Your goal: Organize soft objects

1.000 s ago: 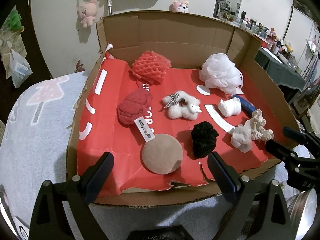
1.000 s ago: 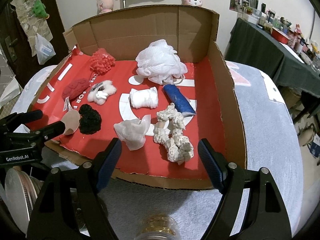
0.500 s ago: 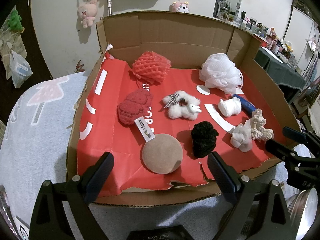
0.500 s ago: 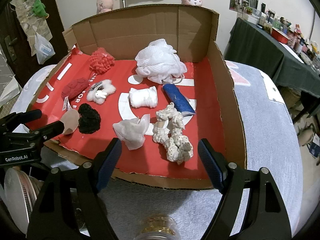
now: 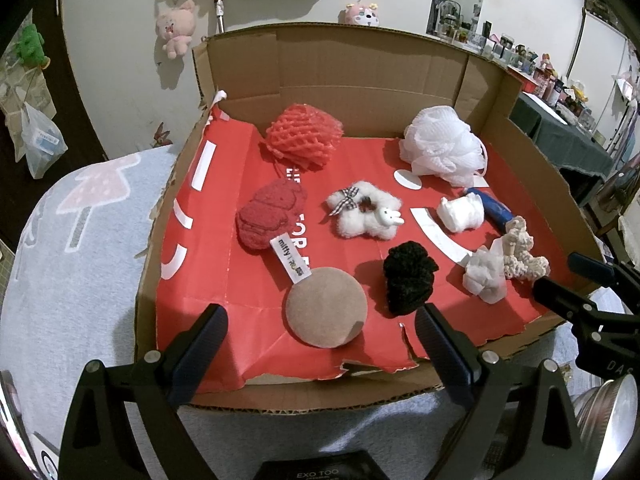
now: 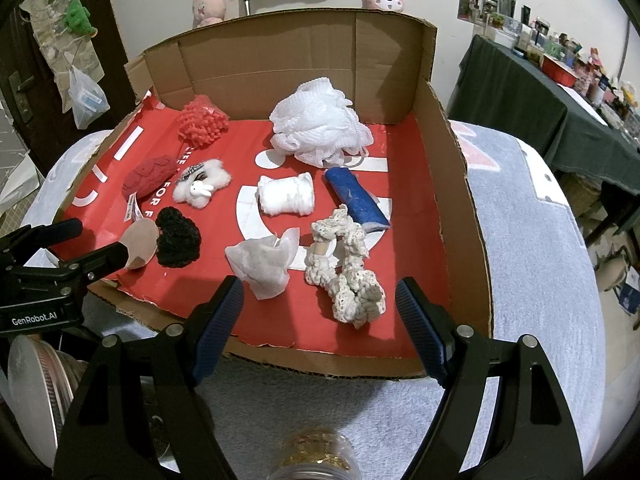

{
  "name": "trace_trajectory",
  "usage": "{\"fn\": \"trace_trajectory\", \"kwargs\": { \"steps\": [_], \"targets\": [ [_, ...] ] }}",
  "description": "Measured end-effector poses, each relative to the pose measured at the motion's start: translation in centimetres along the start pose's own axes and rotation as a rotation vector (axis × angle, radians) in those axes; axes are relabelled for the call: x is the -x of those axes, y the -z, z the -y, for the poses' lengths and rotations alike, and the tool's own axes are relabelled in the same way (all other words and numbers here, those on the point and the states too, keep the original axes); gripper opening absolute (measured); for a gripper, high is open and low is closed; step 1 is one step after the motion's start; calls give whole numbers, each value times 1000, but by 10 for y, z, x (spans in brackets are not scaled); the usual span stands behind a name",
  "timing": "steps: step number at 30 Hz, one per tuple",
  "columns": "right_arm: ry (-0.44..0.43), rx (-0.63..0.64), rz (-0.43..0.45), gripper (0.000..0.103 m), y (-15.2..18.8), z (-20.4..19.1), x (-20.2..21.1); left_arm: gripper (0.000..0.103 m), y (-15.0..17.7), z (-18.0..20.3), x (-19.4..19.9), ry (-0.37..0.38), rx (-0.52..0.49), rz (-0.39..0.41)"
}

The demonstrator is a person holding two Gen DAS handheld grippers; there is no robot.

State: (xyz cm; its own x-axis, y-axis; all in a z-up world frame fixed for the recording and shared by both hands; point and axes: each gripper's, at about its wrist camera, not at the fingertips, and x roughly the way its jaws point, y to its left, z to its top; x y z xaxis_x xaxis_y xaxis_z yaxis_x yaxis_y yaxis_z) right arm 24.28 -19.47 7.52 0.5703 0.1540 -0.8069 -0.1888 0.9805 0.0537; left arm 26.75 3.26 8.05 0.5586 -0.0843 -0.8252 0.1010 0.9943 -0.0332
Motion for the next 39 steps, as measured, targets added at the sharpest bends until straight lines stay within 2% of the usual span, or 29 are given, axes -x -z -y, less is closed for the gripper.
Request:
{"fn": "trace_trajectory", "kwargs": {
  "steps": [31,39],
  "targets": [
    [10,3,7,78,0,-1,3,97,3,0,-1,2,9,-12],
    [-33,-14,1,78,0,1,8,97,0,-5,17,30,42,25]
  ]
}}
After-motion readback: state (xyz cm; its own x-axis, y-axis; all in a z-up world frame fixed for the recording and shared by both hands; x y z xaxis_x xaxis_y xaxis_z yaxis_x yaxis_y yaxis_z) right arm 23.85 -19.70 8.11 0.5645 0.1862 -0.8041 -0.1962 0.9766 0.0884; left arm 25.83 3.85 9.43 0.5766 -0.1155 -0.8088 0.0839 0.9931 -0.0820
